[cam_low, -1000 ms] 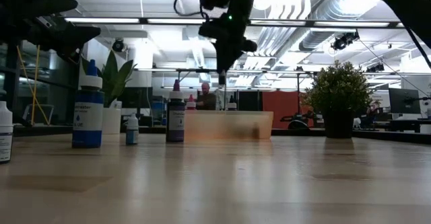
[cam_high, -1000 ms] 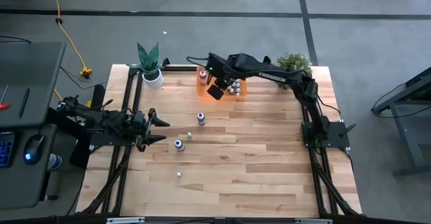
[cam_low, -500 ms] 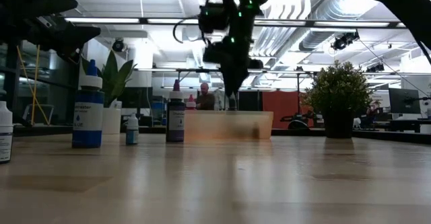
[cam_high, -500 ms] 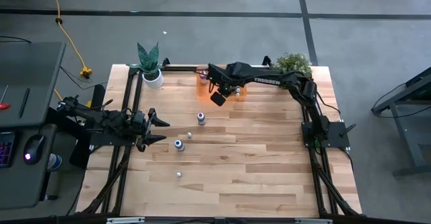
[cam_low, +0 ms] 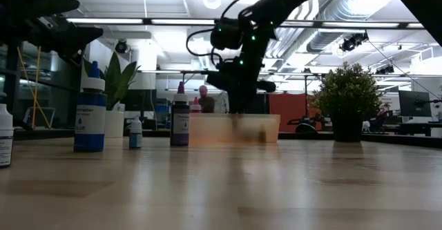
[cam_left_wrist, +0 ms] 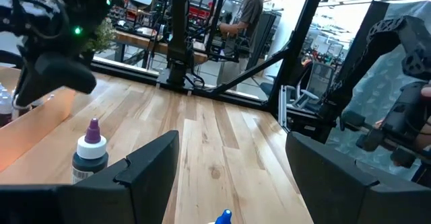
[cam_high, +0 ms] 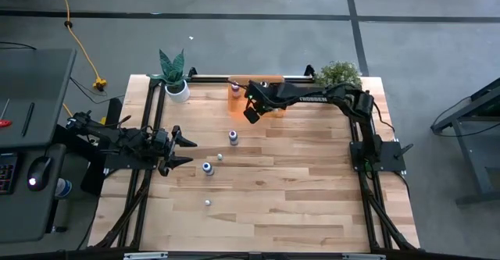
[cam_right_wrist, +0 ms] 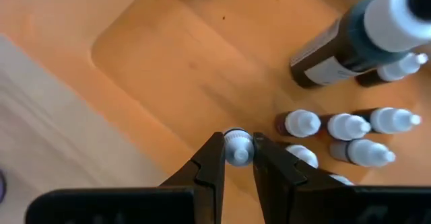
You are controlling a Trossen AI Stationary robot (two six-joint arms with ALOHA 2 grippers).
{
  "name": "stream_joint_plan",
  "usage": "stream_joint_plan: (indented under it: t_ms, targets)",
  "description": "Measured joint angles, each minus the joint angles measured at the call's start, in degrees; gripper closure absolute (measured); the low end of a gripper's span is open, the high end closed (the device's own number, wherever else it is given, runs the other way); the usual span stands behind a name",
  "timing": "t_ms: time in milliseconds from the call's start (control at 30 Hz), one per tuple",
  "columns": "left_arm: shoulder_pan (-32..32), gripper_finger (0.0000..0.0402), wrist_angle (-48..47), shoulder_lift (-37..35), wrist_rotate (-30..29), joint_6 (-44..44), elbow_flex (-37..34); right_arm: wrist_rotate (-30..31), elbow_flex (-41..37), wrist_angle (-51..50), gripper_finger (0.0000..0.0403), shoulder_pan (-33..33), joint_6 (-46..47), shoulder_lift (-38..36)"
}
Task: Pick & Place food coloring
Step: Put the small black food coloring bottle into the orange bin
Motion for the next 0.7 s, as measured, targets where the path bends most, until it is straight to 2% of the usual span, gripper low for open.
stream_joint_plan:
  t_ms: [367,700]
  targets:
    - [0.0,0.013,0.0,-0.01,0.0,0.0,0.0,2.23,-2.32,2.17,0.0347,-0.82,2.36,0.02]
    - [0.01,0.013,0.0,-0.02,0.0,0.0,0.0,0.59,-2.32,2.09,0.0347,-1.53,7.04,0.26]
